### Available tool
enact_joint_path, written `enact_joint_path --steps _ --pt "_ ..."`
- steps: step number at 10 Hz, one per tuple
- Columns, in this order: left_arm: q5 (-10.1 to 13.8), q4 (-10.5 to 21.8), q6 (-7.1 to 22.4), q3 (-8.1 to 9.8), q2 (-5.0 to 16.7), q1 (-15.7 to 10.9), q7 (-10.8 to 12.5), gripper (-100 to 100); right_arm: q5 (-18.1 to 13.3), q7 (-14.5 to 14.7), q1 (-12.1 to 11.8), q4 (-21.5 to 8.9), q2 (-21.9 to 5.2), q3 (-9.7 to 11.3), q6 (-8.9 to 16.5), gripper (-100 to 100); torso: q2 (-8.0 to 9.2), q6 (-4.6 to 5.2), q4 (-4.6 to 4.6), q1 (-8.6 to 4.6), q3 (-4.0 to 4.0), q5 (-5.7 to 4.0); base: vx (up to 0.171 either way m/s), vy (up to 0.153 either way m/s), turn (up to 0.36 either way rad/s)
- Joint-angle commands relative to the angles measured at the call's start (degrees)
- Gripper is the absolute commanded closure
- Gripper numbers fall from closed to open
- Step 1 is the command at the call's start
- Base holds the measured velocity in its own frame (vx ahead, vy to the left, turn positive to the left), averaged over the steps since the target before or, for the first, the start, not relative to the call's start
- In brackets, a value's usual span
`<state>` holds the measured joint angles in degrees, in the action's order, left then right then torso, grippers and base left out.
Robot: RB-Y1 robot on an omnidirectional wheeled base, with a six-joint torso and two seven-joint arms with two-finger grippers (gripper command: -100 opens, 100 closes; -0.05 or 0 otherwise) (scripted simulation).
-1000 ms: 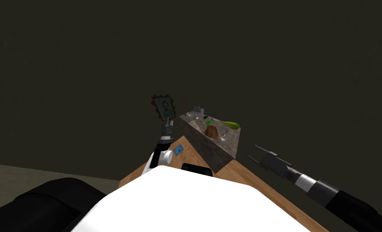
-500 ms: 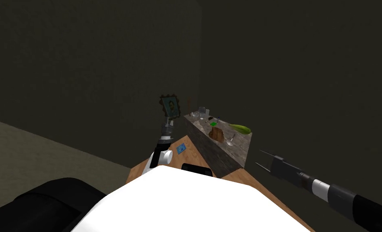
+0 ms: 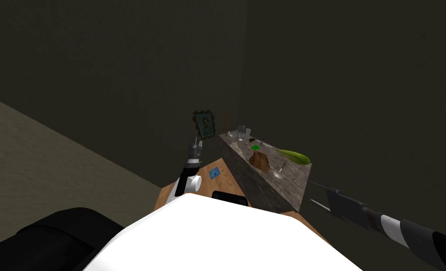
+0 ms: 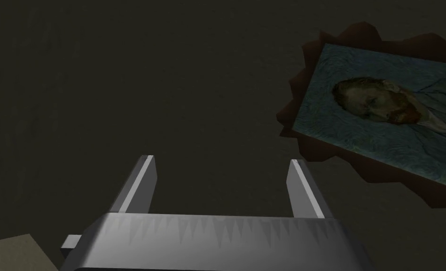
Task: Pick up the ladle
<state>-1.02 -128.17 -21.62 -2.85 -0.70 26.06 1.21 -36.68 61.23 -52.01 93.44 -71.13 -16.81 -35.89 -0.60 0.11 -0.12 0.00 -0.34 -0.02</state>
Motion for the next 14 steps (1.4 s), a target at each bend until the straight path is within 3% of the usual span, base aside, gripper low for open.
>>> enact_joint_path --steps 1,4,9,10,14 --pt "0.0 0.0 0.0 0.0 0.0 0.0 0.0 0 -1.5 1.8 -1.0 -2.2 -2.9 0.7 -0.5 -100 0.0 0.0 0.0 0.0 0.0 0.0 0.053 0.019 0.226" --pt "0.0 0.0 0.0 -0.01 0.0 0.0 0.0 0 -2.7 3.1 -2.3 -3.6 -6.3 1.0 -0.7 -100 -0.1 -0.07 -0.02 0.02 -0.06 0.0 0.062 0.009 0.155" --pt "0.0 0.0 0.0 0.0 0.0 0.0 0.0 0 -7.1 7.4 -7.4 -8.2 -15.2 3.3 -1.6 -100 -0.2 -0.03 -0.05 0.09 -0.12 0.01 0.097 0.017 0.214" --pt "0.0 0.0 0.0 0.0 0.0 0.0 0.0 0 -7.1 7.4 -7.4 -8.2 -15.5 3.3 -1.6 -100 -0.27 -0.05 -0.06 0.12 -0.16 0.03 0.097 0.009 0.102" --pt "0.0 0.0 0.0 0.0 0.0 0.0 0.0 0 -10.5 10.1 -12.0 -10.8 -21.4 6.8 -2.3 -100 -0.32 -0.01 -0.08 0.05 -0.19 0.0 0.122 0.007 0.192"
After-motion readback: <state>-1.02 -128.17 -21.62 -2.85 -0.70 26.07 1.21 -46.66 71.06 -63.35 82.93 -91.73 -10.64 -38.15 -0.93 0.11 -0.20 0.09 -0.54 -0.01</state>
